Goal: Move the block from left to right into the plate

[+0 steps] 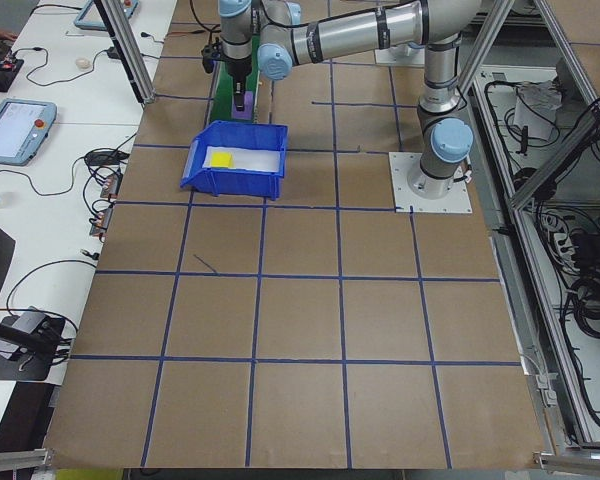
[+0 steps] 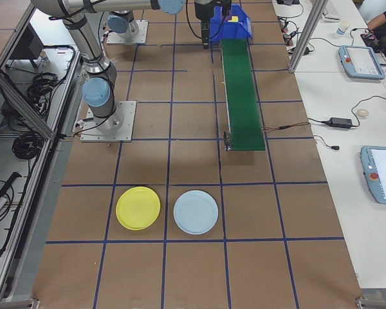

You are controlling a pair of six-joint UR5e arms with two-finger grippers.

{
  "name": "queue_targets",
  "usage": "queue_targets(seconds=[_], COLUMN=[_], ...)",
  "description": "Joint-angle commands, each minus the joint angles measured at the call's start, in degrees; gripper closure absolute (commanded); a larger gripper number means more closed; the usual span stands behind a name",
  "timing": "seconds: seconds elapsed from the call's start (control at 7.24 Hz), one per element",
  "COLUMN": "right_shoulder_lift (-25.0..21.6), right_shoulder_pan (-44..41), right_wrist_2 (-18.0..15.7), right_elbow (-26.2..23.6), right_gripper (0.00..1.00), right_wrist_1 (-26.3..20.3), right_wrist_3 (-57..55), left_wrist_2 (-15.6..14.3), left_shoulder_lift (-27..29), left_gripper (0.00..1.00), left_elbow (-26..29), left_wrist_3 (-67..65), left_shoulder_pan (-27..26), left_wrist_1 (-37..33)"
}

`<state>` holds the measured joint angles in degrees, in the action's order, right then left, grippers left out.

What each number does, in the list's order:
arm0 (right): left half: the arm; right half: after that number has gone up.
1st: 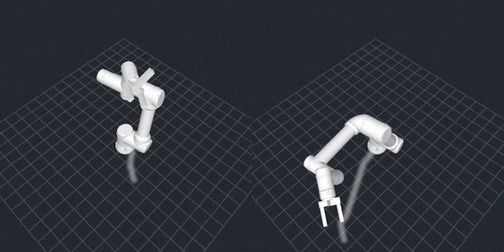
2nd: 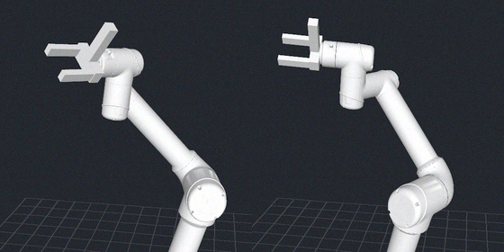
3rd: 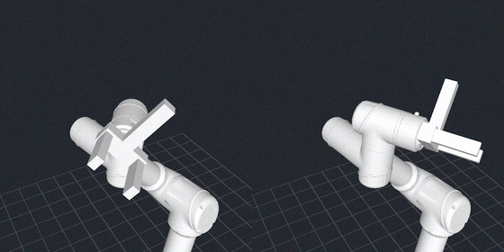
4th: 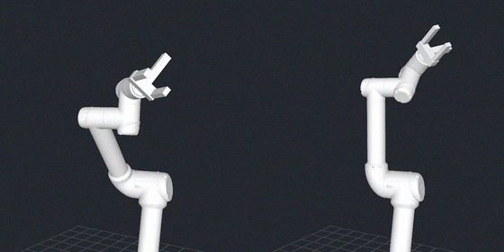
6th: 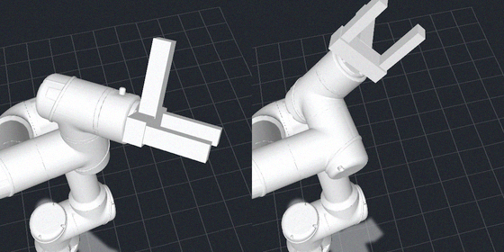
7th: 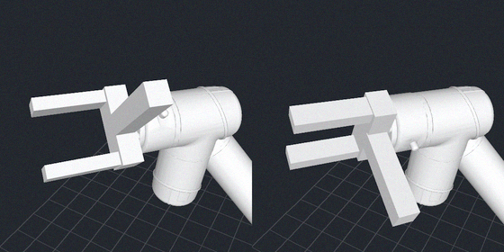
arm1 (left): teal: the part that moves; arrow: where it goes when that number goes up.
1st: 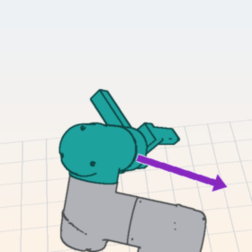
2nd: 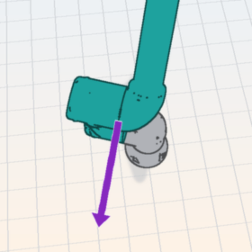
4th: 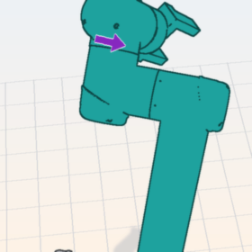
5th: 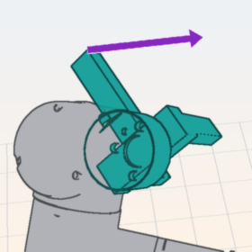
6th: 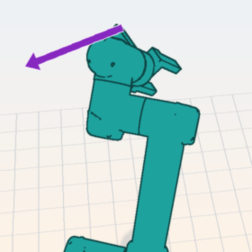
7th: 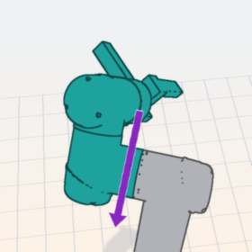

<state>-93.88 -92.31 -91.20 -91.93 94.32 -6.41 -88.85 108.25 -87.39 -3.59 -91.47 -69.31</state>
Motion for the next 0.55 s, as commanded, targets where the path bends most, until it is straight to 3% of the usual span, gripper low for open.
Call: queue_targets(seconds=[0.0, 0.41], right_shoulder_lift=[-0.16, -0.16], right_shoulder_pan=[-0.41, -0.59], right_wrist_2=[-0.29, -0.29], right_elbow=[-0.62, -1.06], right_gripper=[0.0, 0.0], right_wrist_1=[-0.8, -0.1], right_wrist_3=[0.08, 0.08], left_wrist_2=[0.43, -0.1], left_shoulder_lift=[5.27, 8.73], left_gripper=[0.73, 0.66], left_elbow=[0.03, -0.15], left_wrist_3=[-2.29, -3.97], left_shoulder_pan=[-4.48, -7.84], left_wrist_1=[8.26, 12.09])
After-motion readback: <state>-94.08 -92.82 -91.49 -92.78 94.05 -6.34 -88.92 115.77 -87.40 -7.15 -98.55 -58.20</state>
